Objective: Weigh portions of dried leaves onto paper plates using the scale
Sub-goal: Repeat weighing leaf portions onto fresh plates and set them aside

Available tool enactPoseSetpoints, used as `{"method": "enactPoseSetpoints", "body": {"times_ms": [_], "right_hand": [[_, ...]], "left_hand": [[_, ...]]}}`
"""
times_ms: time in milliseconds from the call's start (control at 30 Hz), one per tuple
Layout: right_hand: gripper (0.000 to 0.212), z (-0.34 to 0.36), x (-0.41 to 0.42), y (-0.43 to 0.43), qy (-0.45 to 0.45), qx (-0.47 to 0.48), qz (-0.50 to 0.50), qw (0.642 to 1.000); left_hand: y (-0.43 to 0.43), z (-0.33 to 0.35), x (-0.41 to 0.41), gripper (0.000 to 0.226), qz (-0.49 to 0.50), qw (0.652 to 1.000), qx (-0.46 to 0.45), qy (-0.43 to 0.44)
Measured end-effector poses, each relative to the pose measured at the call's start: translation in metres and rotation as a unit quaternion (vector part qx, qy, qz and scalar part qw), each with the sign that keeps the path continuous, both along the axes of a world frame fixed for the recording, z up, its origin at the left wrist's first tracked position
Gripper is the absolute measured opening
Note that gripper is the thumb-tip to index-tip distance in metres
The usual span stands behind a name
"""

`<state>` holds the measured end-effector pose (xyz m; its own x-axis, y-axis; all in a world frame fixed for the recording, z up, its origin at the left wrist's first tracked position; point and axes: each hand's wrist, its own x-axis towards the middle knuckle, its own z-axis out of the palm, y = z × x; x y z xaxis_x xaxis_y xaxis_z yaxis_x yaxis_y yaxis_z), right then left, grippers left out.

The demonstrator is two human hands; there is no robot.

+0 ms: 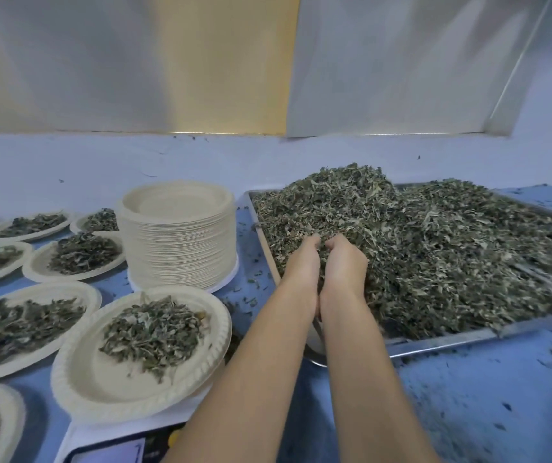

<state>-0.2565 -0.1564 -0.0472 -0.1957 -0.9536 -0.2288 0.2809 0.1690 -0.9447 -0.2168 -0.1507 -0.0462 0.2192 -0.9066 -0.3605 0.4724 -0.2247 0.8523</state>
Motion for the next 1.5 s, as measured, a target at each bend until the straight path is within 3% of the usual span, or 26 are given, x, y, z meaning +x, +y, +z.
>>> {"method": "enactPoseSetpoints", "body": {"times_ms": [133, 300, 367, 433, 567, 1000, 1200, 1500], "right_hand": [[0.02, -0.007, 0.006, -0.003, -0.038, -0.004, -0.005, 0.999], [0.047, -0.015, 0.008, -0.002, -0.056, -0.09, -0.073, 0.992], [0.051, -0.016, 0.007, -0.002, -0.026, -0.085, -0.068, 0.994], [0.048, -0.016, 0.007, -0.003, -0.034, -0.065, -0.051, 0.996], [0.035, -0.013, 0.011, -0.004, -0.069, -0.036, -0.033, 0.996], [0.029, 0.012, 0.057, 0.038, -0.239, -0.111, 0.065, 0.962], [0.028, 0.017, 0.094, 0.076, -0.16, -0.188, 0.182, 0.952], [0.029, -0.006, 0.085, 0.067, 0.035, -0.191, 0.219, 0.956]], "left_hand": [[0.003, 0.001, 0.005, 0.033, -0.006, 0.999, 0.002, -0.04], [0.006, -0.002, 0.005, 0.02, -0.021, 1.0, 0.015, -0.005], [0.011, 0.001, 0.002, 0.033, -0.024, 1.0, 0.011, 0.001], [0.013, 0.0, 0.004, 0.042, -0.026, 0.999, -0.003, 0.025], [0.023, 0.006, 0.007, 0.024, -0.033, 0.991, -0.023, 0.131], [0.071, 0.03, 0.065, 0.034, 0.075, 0.98, -0.173, 0.057], [0.12, 0.038, 0.123, 0.032, 0.122, 0.972, -0.196, 0.045], [0.158, 0.014, 0.18, 0.036, 0.216, 0.95, -0.125, -0.189]]}}
